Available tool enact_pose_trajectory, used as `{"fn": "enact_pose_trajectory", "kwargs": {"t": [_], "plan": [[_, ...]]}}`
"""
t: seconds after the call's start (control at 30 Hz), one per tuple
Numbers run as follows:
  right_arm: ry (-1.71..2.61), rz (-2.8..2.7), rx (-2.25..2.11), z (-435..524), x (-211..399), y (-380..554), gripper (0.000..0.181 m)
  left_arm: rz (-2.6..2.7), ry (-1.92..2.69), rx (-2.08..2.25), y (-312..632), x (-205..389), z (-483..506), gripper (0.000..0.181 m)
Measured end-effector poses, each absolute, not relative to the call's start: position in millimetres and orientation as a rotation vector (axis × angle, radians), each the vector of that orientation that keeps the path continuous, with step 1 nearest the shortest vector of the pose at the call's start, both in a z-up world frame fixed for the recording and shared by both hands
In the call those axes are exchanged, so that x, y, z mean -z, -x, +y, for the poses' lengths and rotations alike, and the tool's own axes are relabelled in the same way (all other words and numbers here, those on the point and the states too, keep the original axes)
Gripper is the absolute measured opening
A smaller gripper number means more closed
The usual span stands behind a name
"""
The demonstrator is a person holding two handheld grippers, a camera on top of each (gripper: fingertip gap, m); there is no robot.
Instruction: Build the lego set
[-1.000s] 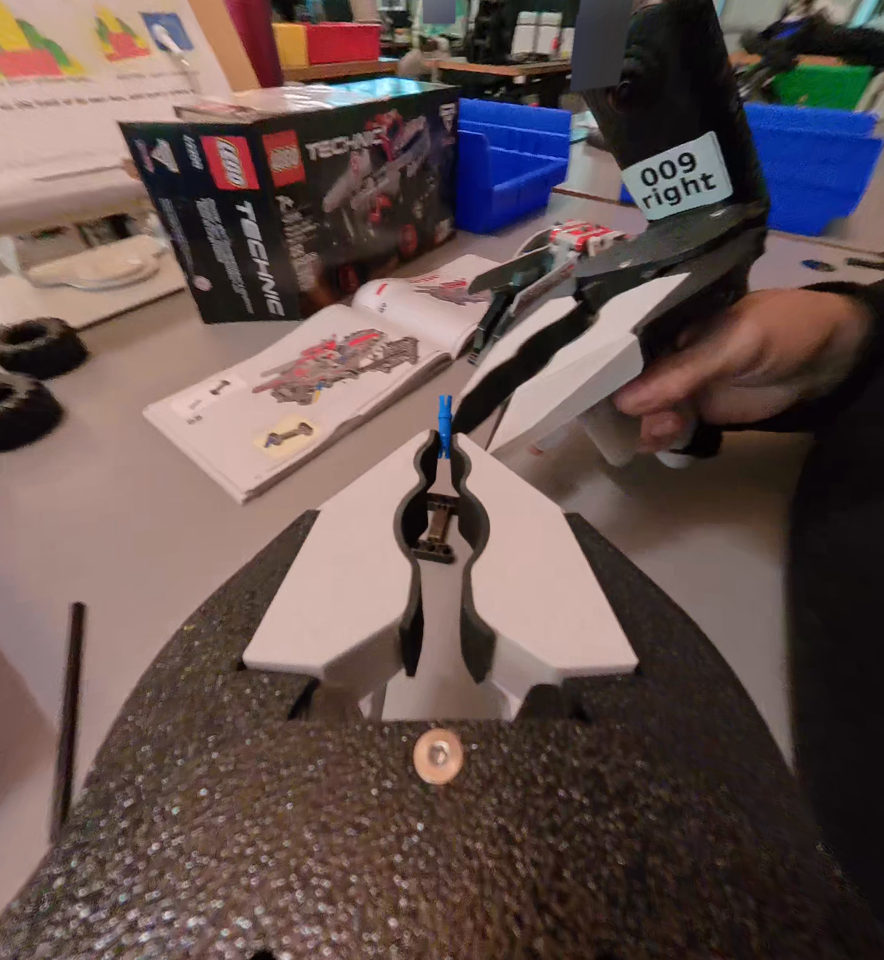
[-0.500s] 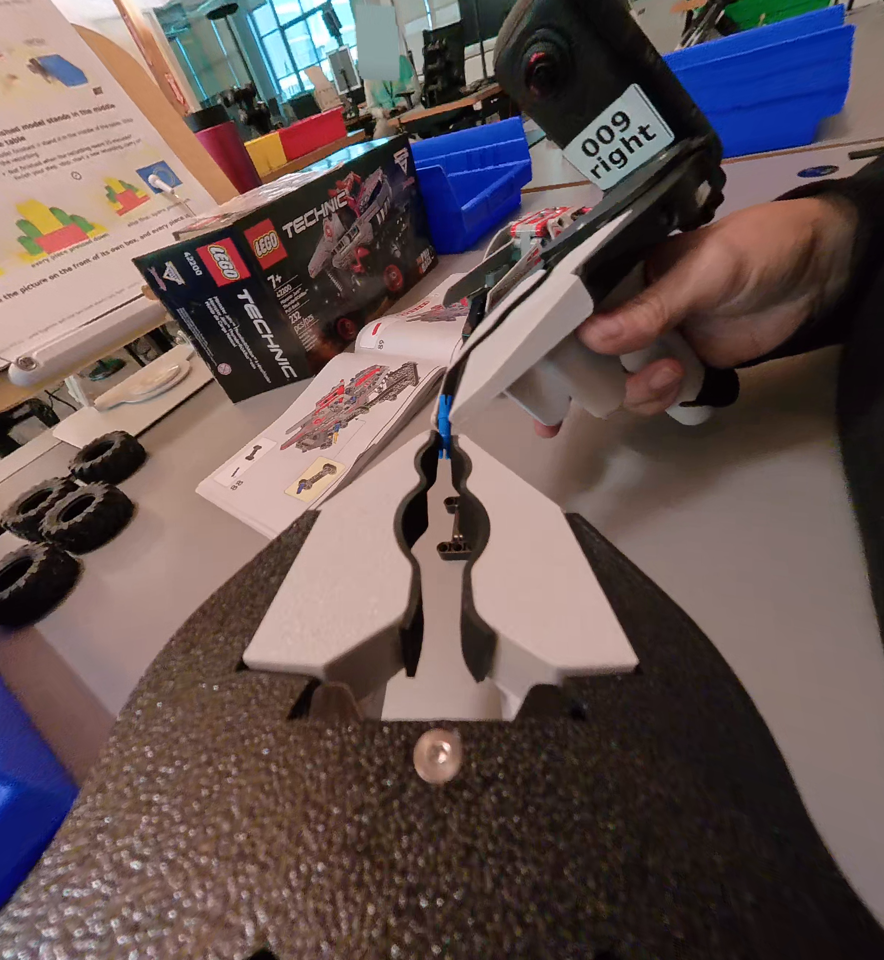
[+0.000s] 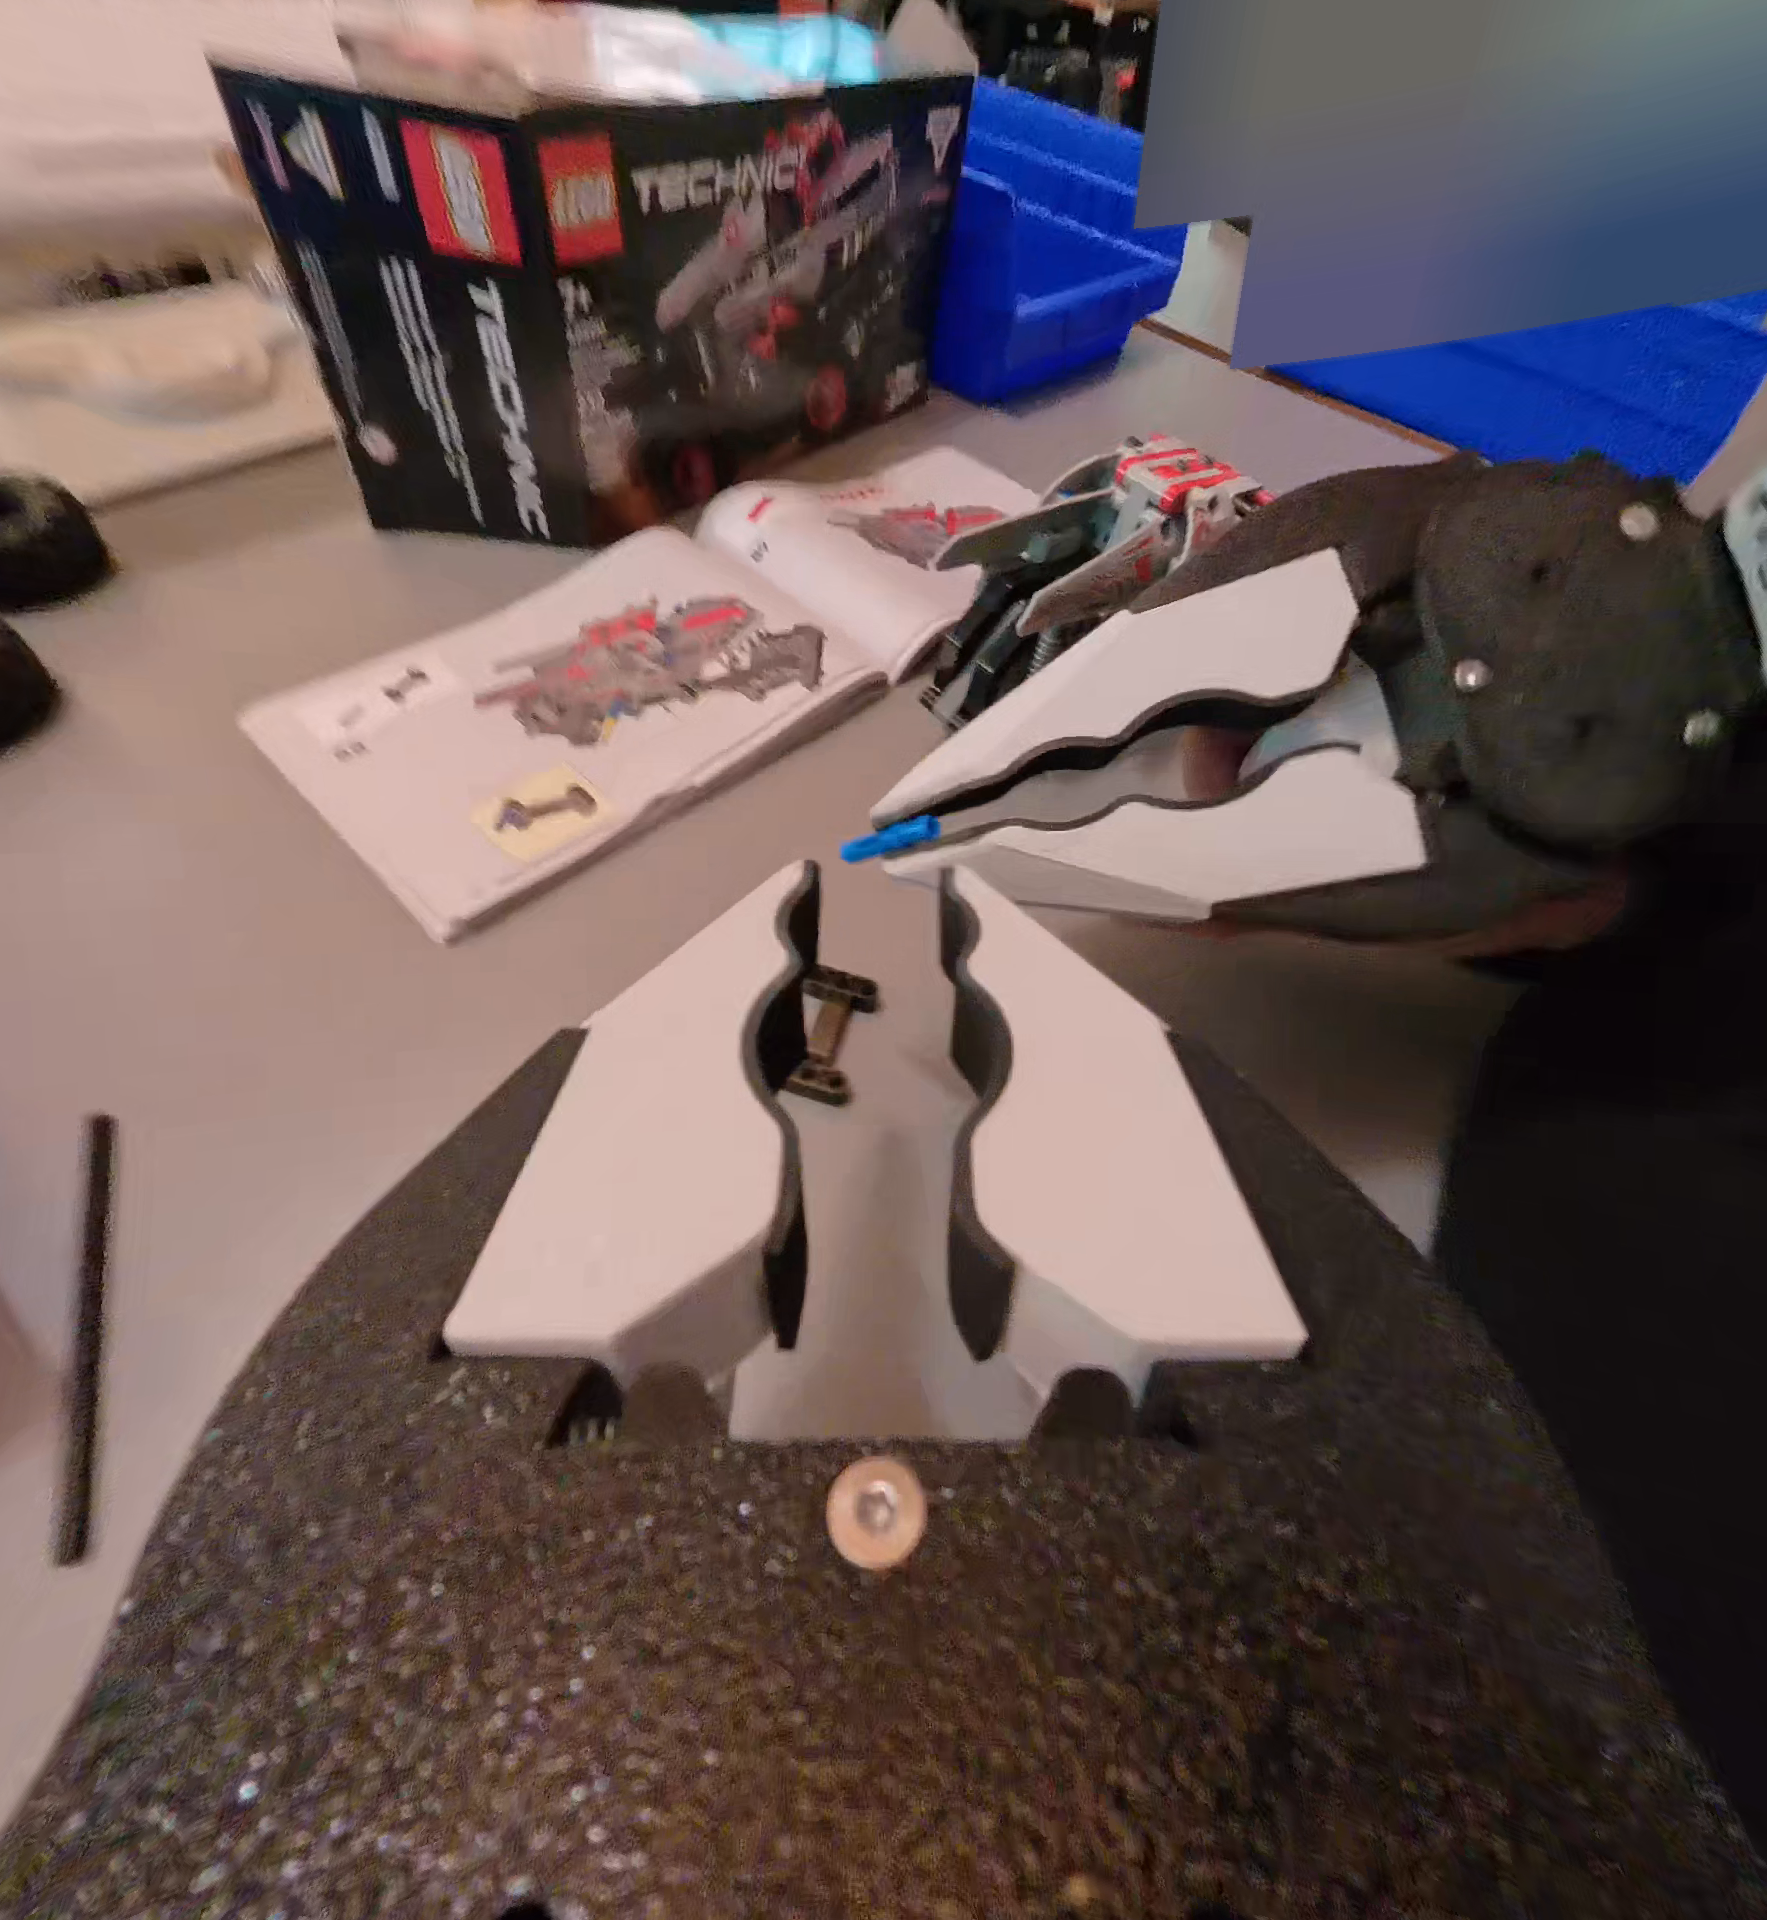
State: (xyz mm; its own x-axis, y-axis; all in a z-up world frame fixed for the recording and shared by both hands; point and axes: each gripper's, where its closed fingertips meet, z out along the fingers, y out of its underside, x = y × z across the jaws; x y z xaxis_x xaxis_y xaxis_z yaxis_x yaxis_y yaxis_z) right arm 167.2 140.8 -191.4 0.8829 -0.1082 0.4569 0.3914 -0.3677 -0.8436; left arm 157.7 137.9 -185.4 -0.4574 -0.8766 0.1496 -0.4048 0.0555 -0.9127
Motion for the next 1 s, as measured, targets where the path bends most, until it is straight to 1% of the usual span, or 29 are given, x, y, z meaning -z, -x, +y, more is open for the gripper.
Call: {"fn": "enact_pose_trajectory", "kwargs": {"t": [0.03,0.17,0.3,0.37,0.57,0.7,0.8,1.0], "plan": [[1.871,-0.244,0.606,140.9,188.9,-168.0,0.004,1.898,1.343,1.407,-157.3,186.8,134.3,0.025],[1.848,-0.385,0.854,140.3,185.6,-172.3,0.004,1.853,1.486,1.456,-159.8,188.3,130.1,0.021],[1.810,-0.452,0.910,139.8,184.2,-169.4,0.005,1.805,1.507,1.623,-159.9,174.4,126.2,0.020],[1.782,-0.477,0.947,139.4,180.7,-167.7,0.005,1.844,1.526,1.621,-158.7,176.7,123.4,0.019],[1.772,-0.571,0.935,140.3,186.1,-161.4,0.004,1.927,1.534,1.596,-156.4,184.5,119.8,0.016],[1.735,-0.611,0.854,137.5,185.3,-155.7,0.004,1.936,1.502,1.710,-154.4,183.6,119.7,0.007],[1.765,-0.597,0.763,136.9,187.6,-153.6,0.004,1.941,1.552,1.770,-153.5,186.6,119.5,0.007],[1.841,-0.683,0.818,140.2,197.7,-152.4,0.005,2.019,1.479,1.585,-151.6,194.8,122.8,0.003]]}}
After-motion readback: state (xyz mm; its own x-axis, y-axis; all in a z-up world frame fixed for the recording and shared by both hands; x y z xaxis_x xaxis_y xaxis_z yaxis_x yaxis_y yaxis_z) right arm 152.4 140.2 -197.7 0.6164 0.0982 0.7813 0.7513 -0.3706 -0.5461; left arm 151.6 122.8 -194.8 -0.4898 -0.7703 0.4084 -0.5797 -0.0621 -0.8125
